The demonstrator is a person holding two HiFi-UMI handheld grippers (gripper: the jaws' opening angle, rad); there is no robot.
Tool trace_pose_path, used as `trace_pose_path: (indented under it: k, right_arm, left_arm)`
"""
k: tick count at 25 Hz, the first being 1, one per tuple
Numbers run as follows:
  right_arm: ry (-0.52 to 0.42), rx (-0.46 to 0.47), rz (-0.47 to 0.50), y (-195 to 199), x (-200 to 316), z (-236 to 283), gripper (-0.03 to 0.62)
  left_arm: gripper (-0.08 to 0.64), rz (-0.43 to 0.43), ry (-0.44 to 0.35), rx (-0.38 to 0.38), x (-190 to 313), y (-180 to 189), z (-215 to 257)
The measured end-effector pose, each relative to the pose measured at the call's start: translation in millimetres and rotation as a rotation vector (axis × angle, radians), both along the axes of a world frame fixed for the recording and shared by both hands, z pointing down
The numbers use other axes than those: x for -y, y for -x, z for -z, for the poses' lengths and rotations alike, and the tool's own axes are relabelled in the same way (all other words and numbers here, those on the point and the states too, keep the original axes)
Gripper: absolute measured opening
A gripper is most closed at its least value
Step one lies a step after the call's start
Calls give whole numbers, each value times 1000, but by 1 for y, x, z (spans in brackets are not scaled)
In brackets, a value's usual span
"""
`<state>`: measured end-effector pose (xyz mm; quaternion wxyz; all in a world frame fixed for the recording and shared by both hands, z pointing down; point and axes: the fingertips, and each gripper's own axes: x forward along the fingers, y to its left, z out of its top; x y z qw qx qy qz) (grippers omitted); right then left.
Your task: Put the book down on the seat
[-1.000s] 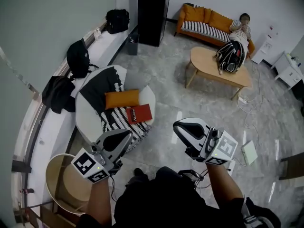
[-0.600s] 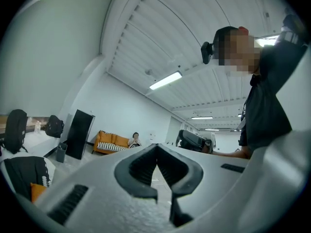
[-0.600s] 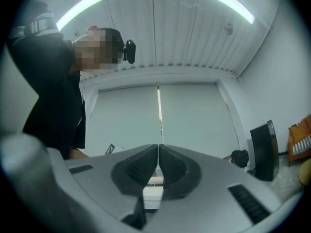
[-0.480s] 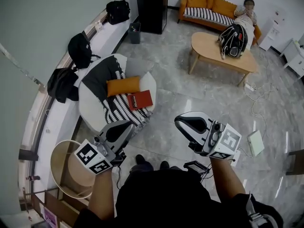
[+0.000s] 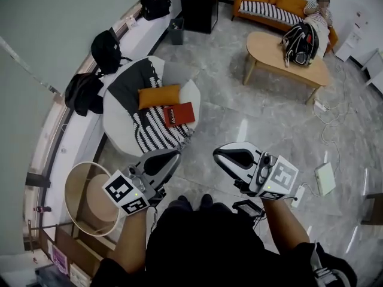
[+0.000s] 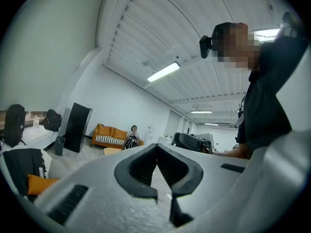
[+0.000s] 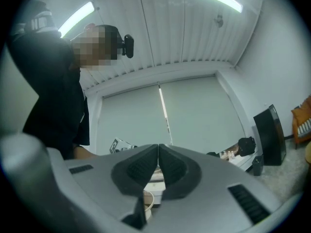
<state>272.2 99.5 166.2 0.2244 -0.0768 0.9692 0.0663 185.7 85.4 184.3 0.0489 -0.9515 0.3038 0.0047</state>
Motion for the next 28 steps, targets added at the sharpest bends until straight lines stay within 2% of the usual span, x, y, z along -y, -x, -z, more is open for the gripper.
trace_pose_path:
  k: [4, 10, 15, 21, 25, 28]
  right_arm:
    - [-8, -2, -18, 4, -5, 2, 29]
    - [-29, -42, -74, 9, -5, -6, 28]
    - [-23, -88, -60, 29, -7, -24, 28]
    - [-19, -84, -42, 33, -10, -33, 28]
    - [-29, -100, -37, 33, -8, -38, 28]
    - [-33, -146, -51, 36, 3, -56, 28]
  left_arm:
    - [23, -3, -21, -2, -3, 1, 0]
    - [23, 9, -68, 49, -16, 0, 6]
    - [23, 39, -80, 75, -24, 6, -6]
    - [25, 71, -107, 69, -27, 4, -3]
    - [25, 73, -100, 99, -20, -1, -11]
    - [25, 97, -85, 104, -12, 0, -25]
